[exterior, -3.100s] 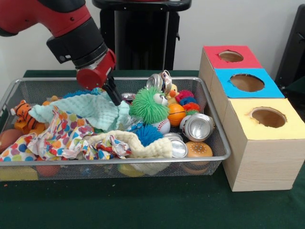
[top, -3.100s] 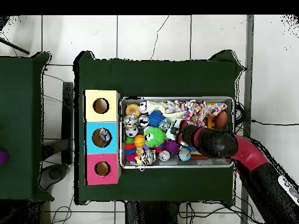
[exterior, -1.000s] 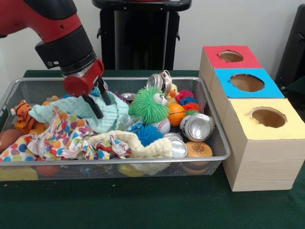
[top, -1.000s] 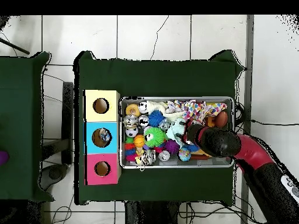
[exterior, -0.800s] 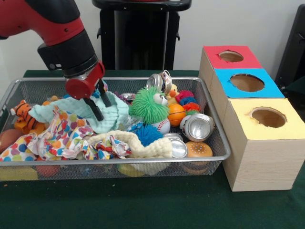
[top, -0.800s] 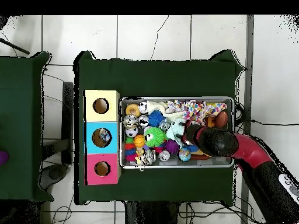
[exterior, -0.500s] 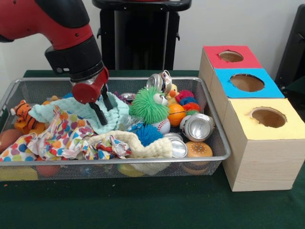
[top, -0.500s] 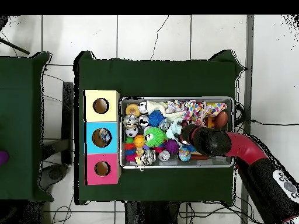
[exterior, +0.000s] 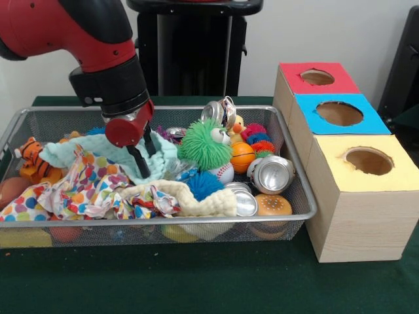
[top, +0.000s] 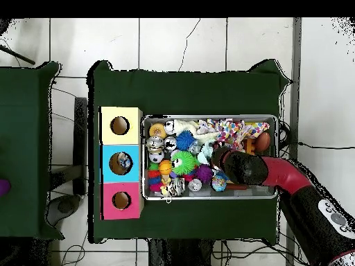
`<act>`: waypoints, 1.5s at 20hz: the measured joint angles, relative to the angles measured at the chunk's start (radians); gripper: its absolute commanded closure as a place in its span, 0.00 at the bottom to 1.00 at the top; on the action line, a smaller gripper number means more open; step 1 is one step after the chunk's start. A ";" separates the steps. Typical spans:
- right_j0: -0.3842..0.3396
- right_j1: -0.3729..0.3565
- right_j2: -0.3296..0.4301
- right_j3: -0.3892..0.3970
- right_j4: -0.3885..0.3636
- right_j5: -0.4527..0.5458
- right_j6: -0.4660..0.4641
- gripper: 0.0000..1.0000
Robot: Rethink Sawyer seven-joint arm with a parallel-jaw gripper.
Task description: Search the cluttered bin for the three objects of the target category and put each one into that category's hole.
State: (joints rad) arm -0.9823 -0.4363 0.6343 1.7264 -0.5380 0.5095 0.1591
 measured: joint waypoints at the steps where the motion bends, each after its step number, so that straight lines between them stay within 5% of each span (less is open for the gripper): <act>1: 0.003 -0.001 -0.002 0.000 0.000 -0.002 0.000 0.00; 30: 0.117 -0.197 -0.049 0.015 0.200 -0.009 0.000 0.00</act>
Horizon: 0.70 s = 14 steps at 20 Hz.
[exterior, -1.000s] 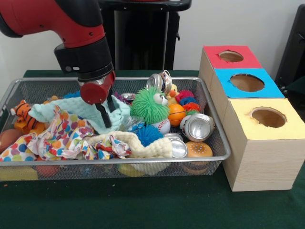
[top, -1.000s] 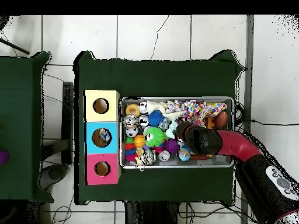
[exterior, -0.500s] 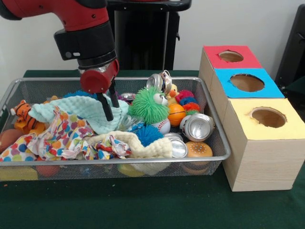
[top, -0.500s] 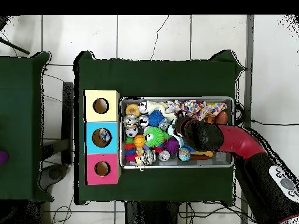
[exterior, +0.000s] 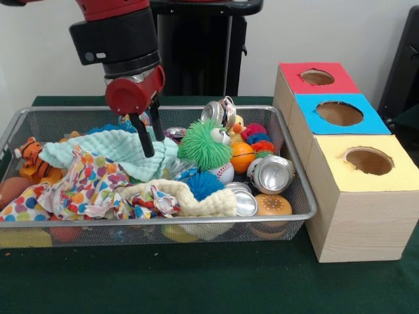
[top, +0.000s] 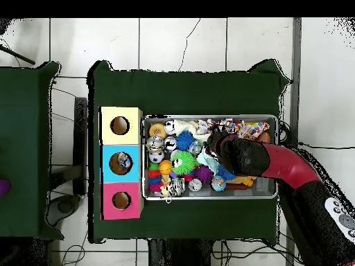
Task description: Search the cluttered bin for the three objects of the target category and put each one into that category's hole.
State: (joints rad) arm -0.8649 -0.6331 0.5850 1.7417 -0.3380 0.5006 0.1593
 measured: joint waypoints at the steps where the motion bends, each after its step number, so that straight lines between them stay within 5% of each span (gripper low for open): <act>1: 0.004 -0.001 -0.004 0.000 0.000 0.000 0.000 0.00; 14: 0.038 0.006 -0.078 0.001 -0.001 0.000 0.000 0.00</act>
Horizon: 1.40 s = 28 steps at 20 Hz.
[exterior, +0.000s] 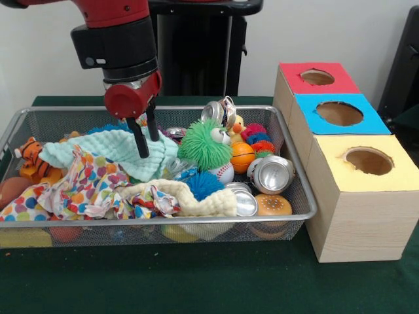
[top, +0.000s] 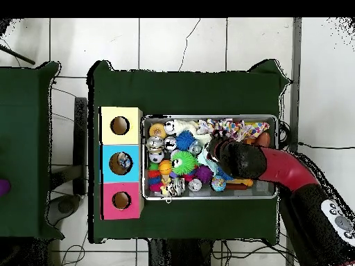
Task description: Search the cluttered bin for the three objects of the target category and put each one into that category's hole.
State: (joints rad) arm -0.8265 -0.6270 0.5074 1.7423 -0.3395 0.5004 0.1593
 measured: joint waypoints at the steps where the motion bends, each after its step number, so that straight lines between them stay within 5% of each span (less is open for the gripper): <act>1: 0.003 0.001 -0.006 0.000 0.000 0.000 0.000 0.00; 28: 0.135 0.002 -0.145 -0.034 0.001 0.000 0.000 0.00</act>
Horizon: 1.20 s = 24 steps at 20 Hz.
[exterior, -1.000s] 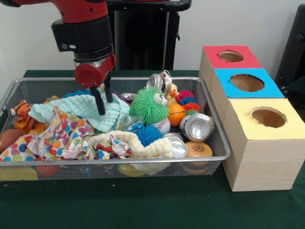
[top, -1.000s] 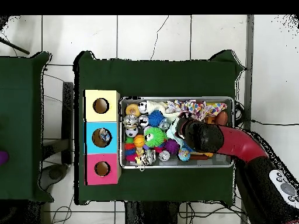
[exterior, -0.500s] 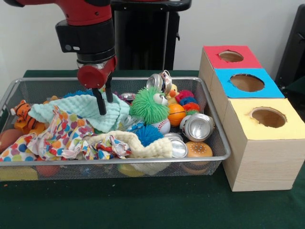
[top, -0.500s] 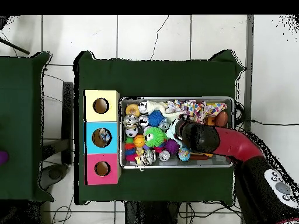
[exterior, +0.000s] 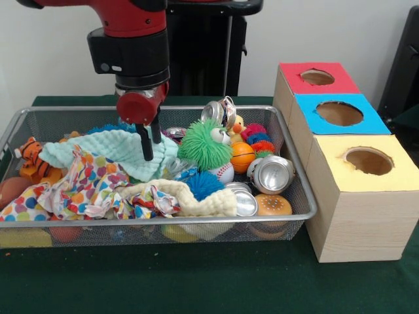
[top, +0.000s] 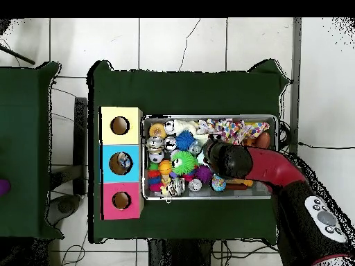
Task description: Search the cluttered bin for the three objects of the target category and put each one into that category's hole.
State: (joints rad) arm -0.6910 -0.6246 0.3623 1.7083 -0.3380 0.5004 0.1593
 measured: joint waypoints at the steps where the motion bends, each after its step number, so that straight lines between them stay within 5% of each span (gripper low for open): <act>1: 0.003 0.000 -0.002 -0.002 0.001 0.000 0.000 0.00; 24: 0.122 -0.003 -0.082 -0.024 0.051 0.000 0.000 0.00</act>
State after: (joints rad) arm -0.5694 -0.6272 0.2804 1.6843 -0.2869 0.5004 0.1593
